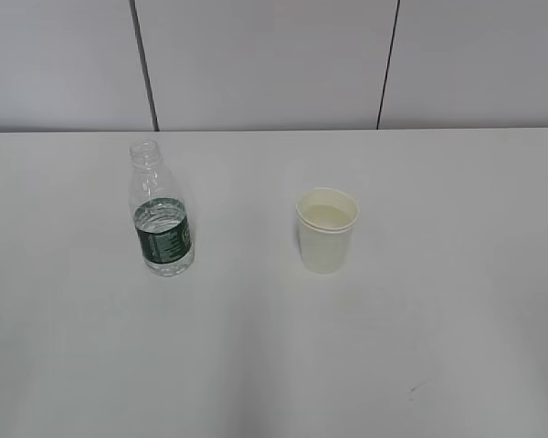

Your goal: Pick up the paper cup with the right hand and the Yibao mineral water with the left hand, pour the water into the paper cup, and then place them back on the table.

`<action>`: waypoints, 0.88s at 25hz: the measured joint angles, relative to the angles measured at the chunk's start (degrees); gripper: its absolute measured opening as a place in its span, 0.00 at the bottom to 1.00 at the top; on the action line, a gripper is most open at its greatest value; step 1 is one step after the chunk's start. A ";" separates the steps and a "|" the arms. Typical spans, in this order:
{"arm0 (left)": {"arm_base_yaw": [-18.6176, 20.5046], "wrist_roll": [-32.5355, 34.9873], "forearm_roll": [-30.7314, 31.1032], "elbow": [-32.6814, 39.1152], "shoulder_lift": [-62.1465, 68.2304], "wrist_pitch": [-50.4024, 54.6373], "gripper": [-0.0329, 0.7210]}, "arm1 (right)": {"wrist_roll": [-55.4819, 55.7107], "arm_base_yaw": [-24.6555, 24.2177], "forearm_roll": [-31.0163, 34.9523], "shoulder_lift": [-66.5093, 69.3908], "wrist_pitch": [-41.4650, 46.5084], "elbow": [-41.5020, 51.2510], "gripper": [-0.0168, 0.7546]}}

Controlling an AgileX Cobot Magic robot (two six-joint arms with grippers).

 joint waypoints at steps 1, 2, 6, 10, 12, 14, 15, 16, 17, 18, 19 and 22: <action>0.00 0.00 0.00 0.00 0.00 0.00 0.67 | 0.00 0.00 0.00 0.00 1.38 -0.38 0.78; 0.00 0.00 0.00 0.00 0.00 0.00 0.66 | 0.00 0.00 0.00 0.00 3.02 -0.80 0.78; 0.00 0.00 0.00 0.00 0.00 0.00 0.66 | 0.00 0.00 -0.13 0.00 8.97 -1.16 0.78; 0.00 0.00 0.00 0.00 0.00 0.00 0.66 | 0.00 0.00 -0.88 0.00 11.60 -1.16 0.78; 0.00 0.00 0.00 0.00 0.00 0.00 0.66 | 0.00 0.00 -1.02 -0.03 11.85 -1.06 0.78; 0.00 0.00 -0.05 0.00 0.00 0.00 0.66 | 0.00 0.00 -1.02 -0.03 11.75 -0.71 0.78; 0.00 0.00 -0.05 0.00 0.00 0.00 0.66 | 0.00 0.00 -1.02 -0.03 11.63 -0.57 0.78; 0.00 0.00 -0.10 0.00 0.00 0.00 0.66 | 0.00 0.00 -1.02 -0.03 11.35 -0.35 0.78; 0.00 0.00 -0.10 0.00 0.00 0.00 0.66 | 0.00 0.00 -1.02 -0.03 11.32 -0.21 0.78; 0.00 0.00 -0.22 0.00 0.00 0.00 0.66 | 0.00 0.00 -1.02 -0.03 11.23 -0.10 0.78; 0.00 0.00 -0.22 0.00 0.00 0.00 0.66 | 0.00 0.00 -1.02 -0.03 11.06 -0.07 0.78; 0.00 -0.05 -0.23 0.00 0.00 0.00 0.66 | 0.00 0.00 -1.02 -0.03 10.80 0.02 0.78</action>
